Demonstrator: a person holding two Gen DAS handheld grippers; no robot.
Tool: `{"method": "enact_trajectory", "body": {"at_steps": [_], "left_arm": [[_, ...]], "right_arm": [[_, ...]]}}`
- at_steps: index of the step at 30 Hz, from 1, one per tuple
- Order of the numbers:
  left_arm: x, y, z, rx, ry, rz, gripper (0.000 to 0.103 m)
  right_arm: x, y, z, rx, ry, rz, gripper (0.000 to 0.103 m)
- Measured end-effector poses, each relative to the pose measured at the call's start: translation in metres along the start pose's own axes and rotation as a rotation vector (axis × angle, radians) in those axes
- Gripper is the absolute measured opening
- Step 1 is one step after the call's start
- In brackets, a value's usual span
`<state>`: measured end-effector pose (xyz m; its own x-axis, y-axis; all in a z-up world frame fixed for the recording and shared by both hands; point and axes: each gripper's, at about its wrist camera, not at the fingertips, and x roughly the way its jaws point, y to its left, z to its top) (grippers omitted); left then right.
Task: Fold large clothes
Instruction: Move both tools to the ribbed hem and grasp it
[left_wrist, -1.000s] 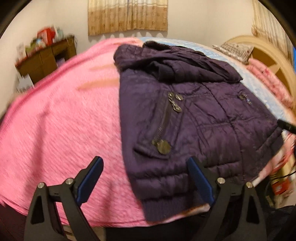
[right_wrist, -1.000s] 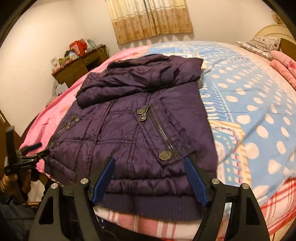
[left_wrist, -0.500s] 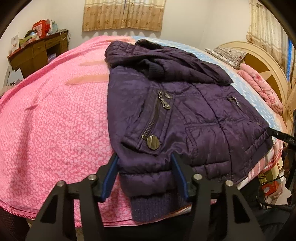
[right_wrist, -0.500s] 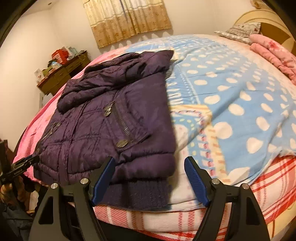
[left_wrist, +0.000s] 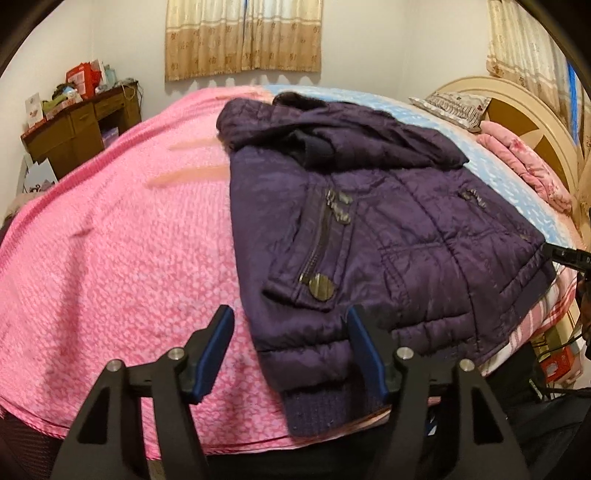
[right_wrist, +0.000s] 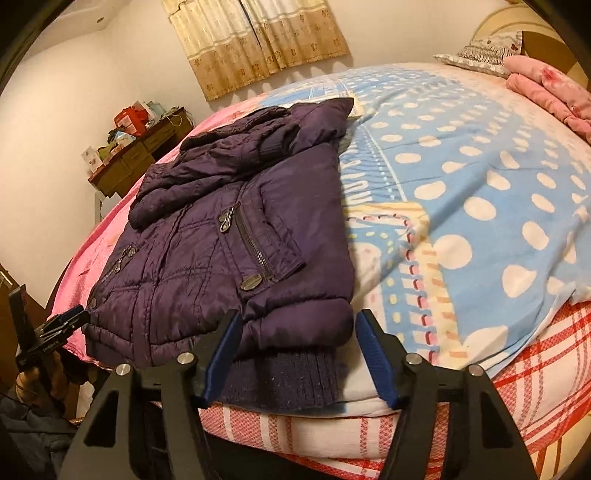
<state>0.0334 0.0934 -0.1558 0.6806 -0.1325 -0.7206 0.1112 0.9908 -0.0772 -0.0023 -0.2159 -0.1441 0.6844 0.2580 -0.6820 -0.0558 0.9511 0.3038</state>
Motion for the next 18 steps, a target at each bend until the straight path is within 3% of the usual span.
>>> {"method": "enact_trajectory", "body": {"at_steps": [4,12,18], "left_arm": [[0.006,0.0,-0.005,-0.012,0.015,-0.002,0.067],[0.014,0.0,-0.009,-0.028,0.031,0.031,0.08],[0.022,0.002,-0.012,-0.057,0.074,0.027,0.086]], "right_arm": [[0.004,-0.001,-0.005,0.011,0.024,0.015,0.061],[0.006,-0.004,-0.011,0.036,0.016,0.041,0.059],[0.002,-0.012,-0.014,0.09,-0.017,0.081,0.04]]}}
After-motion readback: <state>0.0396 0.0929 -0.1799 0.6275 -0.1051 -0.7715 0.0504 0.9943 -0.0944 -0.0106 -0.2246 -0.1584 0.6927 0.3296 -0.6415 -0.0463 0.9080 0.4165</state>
